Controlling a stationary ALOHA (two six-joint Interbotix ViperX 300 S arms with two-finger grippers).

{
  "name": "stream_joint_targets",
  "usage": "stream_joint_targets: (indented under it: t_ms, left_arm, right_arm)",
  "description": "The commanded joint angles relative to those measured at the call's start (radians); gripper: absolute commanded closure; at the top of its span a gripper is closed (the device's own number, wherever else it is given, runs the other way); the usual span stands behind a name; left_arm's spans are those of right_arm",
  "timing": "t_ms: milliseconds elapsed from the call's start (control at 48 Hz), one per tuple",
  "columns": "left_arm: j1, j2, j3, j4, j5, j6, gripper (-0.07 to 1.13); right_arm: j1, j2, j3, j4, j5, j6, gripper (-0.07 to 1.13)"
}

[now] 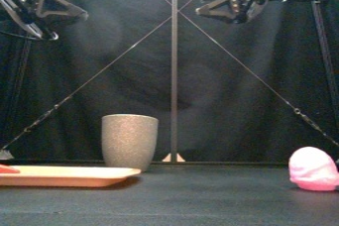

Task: Pick the red chile then place it on the pink plate
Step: Drop red chile on the pink plate and return to neutral

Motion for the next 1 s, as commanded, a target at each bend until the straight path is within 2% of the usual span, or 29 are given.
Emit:
stream_joint_targets:
  t_ms: [21,229,438,1000]
  left_arm:
    - [0.002,0.002,-0.012,0.003,-0.005,0.0,1.09]
    - [0.003,0.002,-0.012,0.003,-0.005,0.002,1.09]
    - [0.005,0.002,-0.006,0.002,-0.005,0.0,1.09]
    - [0.012,0.0,-0.003,0.002,-0.005,0.002,1.09]
  right_arm:
    - [-0.003,-0.153,0.071,0.026,-0.015,0.003,0.19]
    - [-0.002,-0.426,0.239,0.097,-0.018,0.003,0.19]
    - [-0.003,-0.606,0.345,0.104,-0.02,0.005,0.19]
    - [0.018,-0.431,0.222,0.061,-0.011,0.003,0.19]
